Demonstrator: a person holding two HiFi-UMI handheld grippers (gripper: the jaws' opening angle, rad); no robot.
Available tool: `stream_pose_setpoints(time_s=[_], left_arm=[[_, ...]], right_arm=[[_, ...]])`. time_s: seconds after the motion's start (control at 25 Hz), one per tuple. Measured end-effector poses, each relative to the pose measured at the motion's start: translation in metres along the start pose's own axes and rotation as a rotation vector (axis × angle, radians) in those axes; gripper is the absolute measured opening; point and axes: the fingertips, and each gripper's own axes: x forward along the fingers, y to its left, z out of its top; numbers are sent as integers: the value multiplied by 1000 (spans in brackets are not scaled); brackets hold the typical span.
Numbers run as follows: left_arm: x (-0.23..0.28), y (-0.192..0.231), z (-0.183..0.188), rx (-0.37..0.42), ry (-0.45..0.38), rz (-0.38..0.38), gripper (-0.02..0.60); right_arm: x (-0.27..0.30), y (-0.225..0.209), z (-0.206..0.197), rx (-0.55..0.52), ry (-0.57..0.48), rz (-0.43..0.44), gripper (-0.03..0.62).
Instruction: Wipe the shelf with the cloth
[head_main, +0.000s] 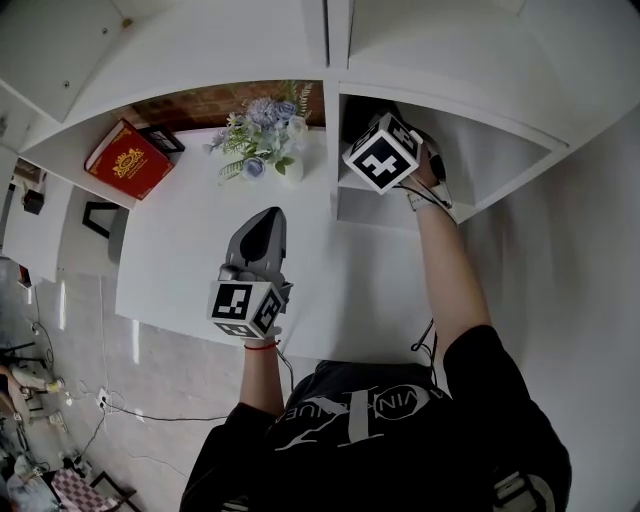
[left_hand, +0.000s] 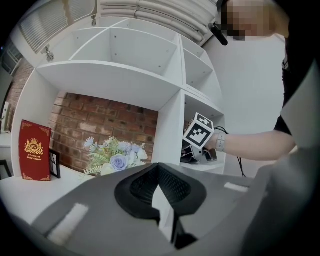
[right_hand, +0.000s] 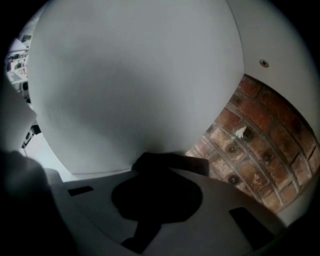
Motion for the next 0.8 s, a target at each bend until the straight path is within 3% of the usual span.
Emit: stream_pose_setpoints(time_s=[0.2,0.36,0.8], left_arm=[[-1,-5,3,7,-2,-11,11],[-3,-10,7,16,-8,-24,11],[-1,-35,12,21,-19,-117,11]], right_arm=[[-3,-9,-8,190,-28,-7,9],[-11,-21,-16,232,-9,-84,11],[-62,-43,-89,383,110,-278,9]])
